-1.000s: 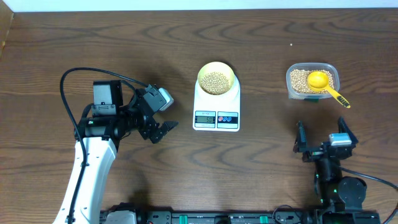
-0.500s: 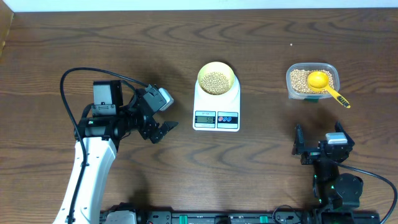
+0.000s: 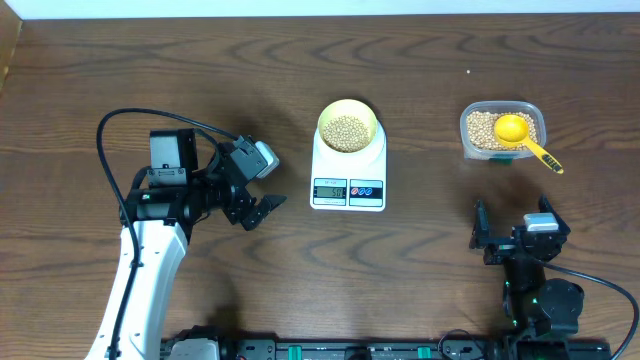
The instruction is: Scoop item into bowl and weigh 50g on scale
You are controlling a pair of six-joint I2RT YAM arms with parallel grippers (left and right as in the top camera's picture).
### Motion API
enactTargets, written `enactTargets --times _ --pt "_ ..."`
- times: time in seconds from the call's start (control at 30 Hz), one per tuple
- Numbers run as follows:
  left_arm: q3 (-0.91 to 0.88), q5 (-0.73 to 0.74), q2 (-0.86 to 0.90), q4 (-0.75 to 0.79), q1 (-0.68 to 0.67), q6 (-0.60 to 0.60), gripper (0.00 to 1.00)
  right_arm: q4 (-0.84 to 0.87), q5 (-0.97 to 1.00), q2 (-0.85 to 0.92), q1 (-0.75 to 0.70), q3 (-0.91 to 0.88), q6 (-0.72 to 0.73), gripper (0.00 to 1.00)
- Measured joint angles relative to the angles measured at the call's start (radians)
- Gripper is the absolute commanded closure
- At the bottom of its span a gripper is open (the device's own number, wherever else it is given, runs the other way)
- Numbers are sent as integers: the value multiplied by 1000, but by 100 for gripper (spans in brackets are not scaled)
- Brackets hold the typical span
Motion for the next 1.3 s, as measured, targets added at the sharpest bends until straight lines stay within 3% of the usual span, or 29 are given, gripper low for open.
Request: enactTargets --times 1.13,1.3 --pt "0 -8 0 0 0 0 5 0 0 0 0 0 0 1" --pt "0 -24 -42 92 0 -31 5 0 0 0 0 0 0 1"
